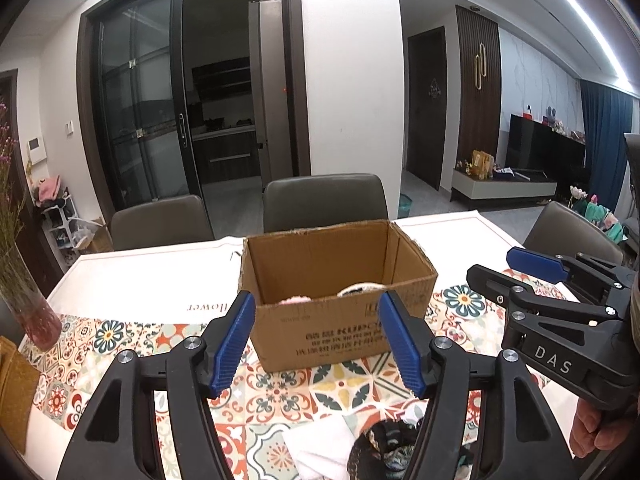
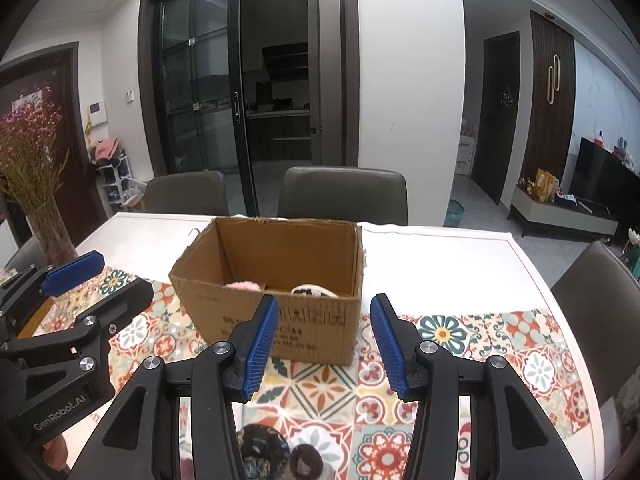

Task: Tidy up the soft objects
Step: 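Move both open tools back to the remaining pile of soft items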

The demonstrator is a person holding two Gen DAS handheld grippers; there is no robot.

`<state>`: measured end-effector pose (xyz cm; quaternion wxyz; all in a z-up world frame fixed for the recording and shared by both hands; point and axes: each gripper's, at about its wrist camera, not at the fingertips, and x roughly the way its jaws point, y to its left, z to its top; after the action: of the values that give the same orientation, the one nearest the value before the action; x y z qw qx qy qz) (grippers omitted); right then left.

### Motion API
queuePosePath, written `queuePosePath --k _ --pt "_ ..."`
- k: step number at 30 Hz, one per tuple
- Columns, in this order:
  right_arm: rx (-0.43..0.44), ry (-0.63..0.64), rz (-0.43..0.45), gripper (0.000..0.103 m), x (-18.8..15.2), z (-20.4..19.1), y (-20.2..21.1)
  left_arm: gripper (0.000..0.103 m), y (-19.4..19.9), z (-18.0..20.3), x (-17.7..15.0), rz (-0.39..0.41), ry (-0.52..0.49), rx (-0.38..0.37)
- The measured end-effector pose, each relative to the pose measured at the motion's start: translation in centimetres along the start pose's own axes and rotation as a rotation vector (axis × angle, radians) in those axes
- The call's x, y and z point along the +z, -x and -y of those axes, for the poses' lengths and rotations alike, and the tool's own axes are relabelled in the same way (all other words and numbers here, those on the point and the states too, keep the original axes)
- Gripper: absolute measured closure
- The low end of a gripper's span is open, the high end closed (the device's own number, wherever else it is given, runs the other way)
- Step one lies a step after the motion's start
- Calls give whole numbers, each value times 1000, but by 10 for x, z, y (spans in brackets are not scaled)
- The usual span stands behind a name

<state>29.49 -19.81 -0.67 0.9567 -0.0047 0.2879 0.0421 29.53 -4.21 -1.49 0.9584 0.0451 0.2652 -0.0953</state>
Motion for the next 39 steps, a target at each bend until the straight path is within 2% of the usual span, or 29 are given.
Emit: queuePosePath --k 9,24,39 --pt "21 12 -57 54 -22 1 4 38 13 11 -22 -36 -21 12" --pt "49 46 -152 54 -58 5 8 37 22 23 -60 -141 -27 -12" --pt "107 87 -288 54 -95 9 -8 36 14 43 -99 -249 -41 -24"
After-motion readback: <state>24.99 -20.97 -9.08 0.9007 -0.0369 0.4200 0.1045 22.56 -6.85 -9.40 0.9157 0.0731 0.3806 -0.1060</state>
